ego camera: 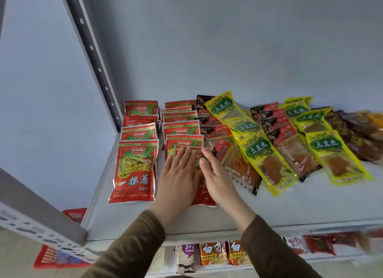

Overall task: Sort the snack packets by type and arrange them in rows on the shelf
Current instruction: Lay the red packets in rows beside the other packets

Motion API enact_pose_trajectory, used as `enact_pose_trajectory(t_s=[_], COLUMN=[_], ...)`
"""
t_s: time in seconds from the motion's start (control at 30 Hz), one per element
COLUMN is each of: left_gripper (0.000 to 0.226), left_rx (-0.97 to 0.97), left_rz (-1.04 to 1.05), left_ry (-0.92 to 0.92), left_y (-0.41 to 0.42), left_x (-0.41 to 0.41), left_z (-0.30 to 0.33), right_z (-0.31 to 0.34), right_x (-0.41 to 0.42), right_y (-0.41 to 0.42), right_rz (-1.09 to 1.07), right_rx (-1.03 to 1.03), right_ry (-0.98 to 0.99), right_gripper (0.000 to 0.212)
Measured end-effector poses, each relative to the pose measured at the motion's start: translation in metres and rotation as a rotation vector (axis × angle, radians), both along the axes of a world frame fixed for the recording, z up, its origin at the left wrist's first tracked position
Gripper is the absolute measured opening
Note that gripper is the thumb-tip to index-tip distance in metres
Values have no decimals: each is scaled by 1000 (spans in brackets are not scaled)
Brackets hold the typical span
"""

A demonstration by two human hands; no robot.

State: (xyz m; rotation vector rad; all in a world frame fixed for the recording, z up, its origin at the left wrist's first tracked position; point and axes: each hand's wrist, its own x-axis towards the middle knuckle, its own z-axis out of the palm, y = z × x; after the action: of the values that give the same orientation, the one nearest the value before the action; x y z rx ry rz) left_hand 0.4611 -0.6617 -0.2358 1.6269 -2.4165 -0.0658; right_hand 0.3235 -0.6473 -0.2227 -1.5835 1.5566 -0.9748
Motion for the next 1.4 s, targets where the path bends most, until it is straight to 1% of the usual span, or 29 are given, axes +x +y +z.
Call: enact_pose_trajectory(t_s=[0.1,0.17,0.23,0.3,0.37,0.43,0.5,0.53,0.63,0.67,0.77,0.83,0.9,0.97,1.13,1.23,1.3,1.4], left_gripper=[66,67,68,68,70,71,70,70,66,64,65,73,80,79,72,73,78,82], left_rx=[28,41,48,41,21,1,-19,-28,-45,-48,-41,-5,25,34,33,35,29,32], left_rz=[44,49,43,35,43,73,112,129,156,157,132,59,-3,-34,-119,-147,-138,-75], left_ry=[14,30,52,64,54,23,4,8,30,47,133,93,0,-56,-61,-53,-57,-69], left_y=[-2,-2,-3,-2,-1,-1,-1,-2,0,2,17,30,40,43,44,44,45,47], left_x=[3,6,8,9,10,10,11,12,15,16,16,13,11,14,30,35,37,36], left_z=[2,3,3,2,0,-1,-2,-1,3,4,6,3,-2,-5,-6,-6,-6,-8], right_z=[-2,-2,0,2,5,8,10,10,6,4,-2,-2,-1,3,11,9,2,-5], right_x=[-10,-18,-21,-17,-8,0,3,3,2,1,0,2,7,10,13,13,14,21], right_y=[-16,-24,-27,-26,-27,-33,-42,-46,-53,-56,-63,-65,-67,-71,-78,-76,-71,-58], right_rz=[-27,-81,-141,-141,-72,-53,-68,-71,-72,-76,-96,-102,-116,-113,-63,-74,-101,-119], right_rx=[-11,-23,-58,-135,-140,-42,65,81,72,86,170,199,204,207,227,199,179,206], right_ry=[50,66,23,-40,-159,-317,-477,-527,-535,-542,-606,-632,-675,-694,-676,-657,-666,-745], right_gripper=[55,56,55,58,62,62,54,49,36,38,53,54,51,51,58,57,54,55])
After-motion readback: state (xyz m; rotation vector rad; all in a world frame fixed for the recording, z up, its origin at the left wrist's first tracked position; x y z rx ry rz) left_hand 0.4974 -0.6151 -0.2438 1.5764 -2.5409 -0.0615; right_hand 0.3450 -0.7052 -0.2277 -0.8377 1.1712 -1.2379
